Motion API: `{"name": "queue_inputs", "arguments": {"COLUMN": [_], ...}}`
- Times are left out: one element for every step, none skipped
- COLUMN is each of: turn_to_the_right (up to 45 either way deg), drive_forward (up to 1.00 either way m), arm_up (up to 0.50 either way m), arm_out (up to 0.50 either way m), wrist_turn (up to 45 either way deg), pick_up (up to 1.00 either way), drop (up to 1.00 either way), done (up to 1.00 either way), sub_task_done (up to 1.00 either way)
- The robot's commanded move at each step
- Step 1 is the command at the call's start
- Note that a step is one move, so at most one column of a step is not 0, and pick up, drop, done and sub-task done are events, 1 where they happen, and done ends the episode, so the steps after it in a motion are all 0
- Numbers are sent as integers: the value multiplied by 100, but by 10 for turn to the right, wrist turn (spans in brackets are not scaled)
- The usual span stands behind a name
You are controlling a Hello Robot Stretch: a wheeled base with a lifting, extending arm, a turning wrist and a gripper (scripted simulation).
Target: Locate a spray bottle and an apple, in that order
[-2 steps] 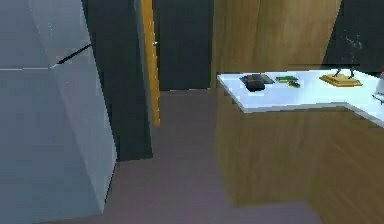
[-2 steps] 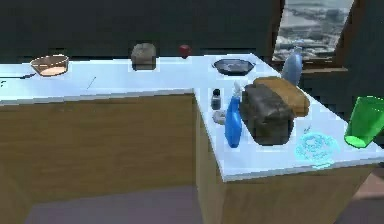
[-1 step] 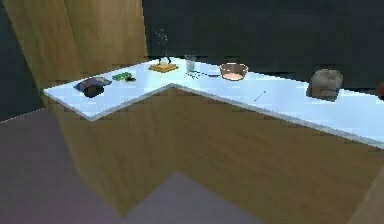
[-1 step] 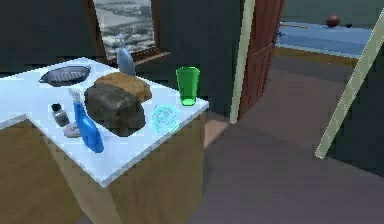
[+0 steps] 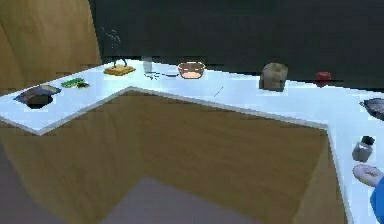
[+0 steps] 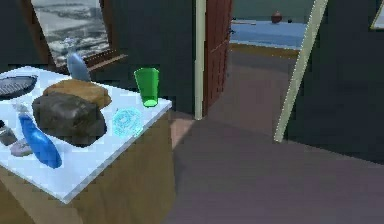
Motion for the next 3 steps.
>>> {"name": "queue_inputs", "arguments": {"turn_to_the_right": [0, 270, 0], "drive_forward": [65, 0, 5], "arm_up": [0, 0, 0], "arm_out": [0, 0, 0], "wrist_turn": [0, 0, 0], "pick_up": [0, 0, 0], "drop": [0, 0, 0], "done": [0, 0, 0], "sub_task_done": [0, 0, 0]}}
